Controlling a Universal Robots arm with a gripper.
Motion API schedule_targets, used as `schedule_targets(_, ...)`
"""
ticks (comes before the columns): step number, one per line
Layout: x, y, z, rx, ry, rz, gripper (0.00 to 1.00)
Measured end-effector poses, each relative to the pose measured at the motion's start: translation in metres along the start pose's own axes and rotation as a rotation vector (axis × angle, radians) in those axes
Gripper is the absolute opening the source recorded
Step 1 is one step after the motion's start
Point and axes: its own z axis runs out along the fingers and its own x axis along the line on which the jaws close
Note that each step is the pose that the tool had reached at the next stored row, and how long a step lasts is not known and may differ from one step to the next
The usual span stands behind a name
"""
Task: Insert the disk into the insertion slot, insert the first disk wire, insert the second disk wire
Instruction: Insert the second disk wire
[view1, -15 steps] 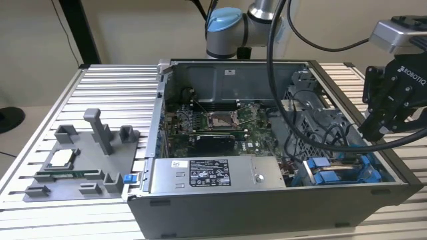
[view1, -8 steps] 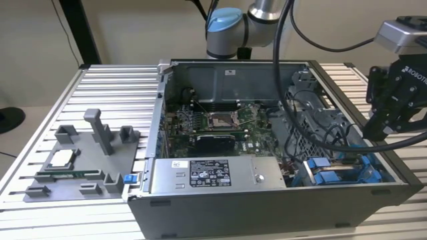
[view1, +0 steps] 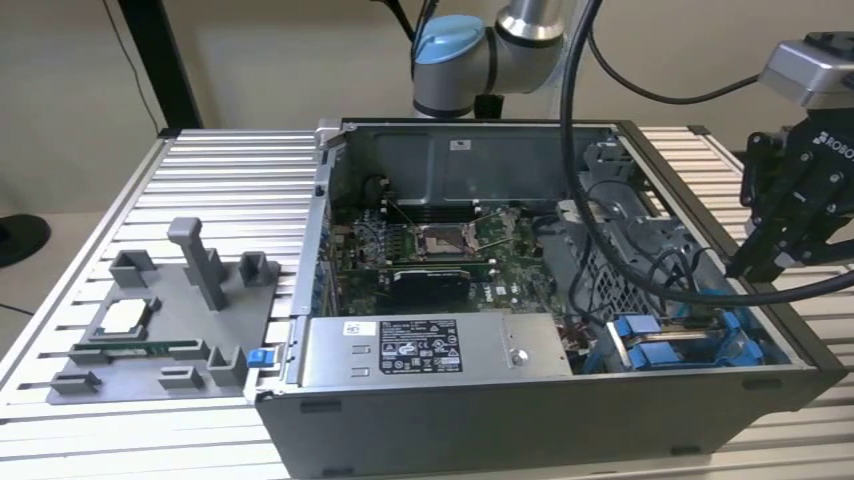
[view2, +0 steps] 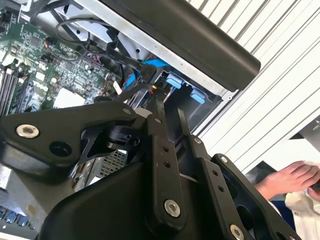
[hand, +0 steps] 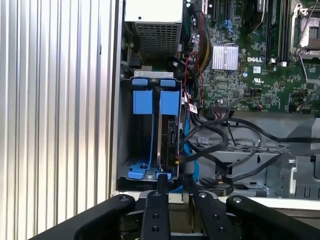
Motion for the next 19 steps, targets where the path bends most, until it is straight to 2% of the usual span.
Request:
schedule_targets(7,0.0000,-0.0054,-0.0003,0.0000,-0.0001,0.000,1.00)
schedule_targets(19,0.0000,-0.0071,0.0002,0.0008,-0.0017,0.000,1.00)
